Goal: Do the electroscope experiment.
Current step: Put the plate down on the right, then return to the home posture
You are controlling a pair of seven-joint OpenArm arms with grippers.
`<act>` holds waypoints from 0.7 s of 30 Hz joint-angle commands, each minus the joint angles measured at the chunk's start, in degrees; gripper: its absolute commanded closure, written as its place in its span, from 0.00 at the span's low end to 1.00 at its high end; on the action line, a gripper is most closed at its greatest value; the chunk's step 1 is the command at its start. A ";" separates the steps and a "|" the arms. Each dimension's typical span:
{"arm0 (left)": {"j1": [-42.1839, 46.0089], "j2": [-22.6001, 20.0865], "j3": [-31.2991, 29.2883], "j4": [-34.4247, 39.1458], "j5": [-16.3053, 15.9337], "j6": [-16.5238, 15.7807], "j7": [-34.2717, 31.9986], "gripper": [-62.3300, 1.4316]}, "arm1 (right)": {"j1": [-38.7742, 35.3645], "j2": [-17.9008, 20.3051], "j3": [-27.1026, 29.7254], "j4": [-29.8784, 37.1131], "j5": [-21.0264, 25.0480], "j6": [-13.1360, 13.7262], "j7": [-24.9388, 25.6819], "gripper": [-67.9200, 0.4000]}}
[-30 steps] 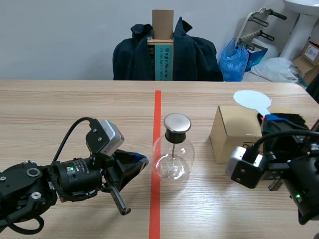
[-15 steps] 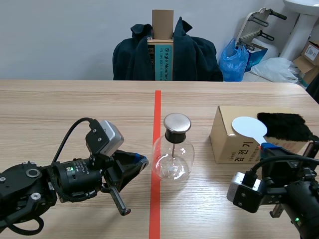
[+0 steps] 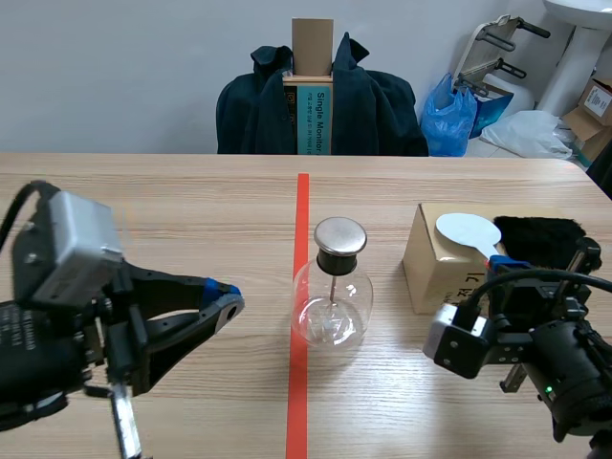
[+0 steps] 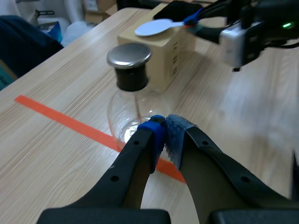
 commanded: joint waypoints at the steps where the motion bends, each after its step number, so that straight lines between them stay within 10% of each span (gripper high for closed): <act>1: 3.39 -0.13 -1.88 1.88 -0.37 -0.11 -0.74 0.79 | 0.52 0.28 0.11 0.74 1.16 -0.46 -0.09 0.97; 7: 15.47 -0.66 -10.99 9.40 -0.35 -0.09 -1.60 0.00 | 0.72 0.28 0.11 0.74 2.19 -0.44 -0.24 0.72; 15: 20.41 -0.31 -16.98 14.10 -0.37 -0.09 -2.19 0.00 | 0.61 0.31 0.11 0.74 3.30 -1.01 0.39 0.32; 21: 20.39 -0.33 -17.64 14.08 -0.39 -0.09 -2.10 0.00 | -0.90 1.57 0.11 0.76 10.23 -5.31 3.74 0.28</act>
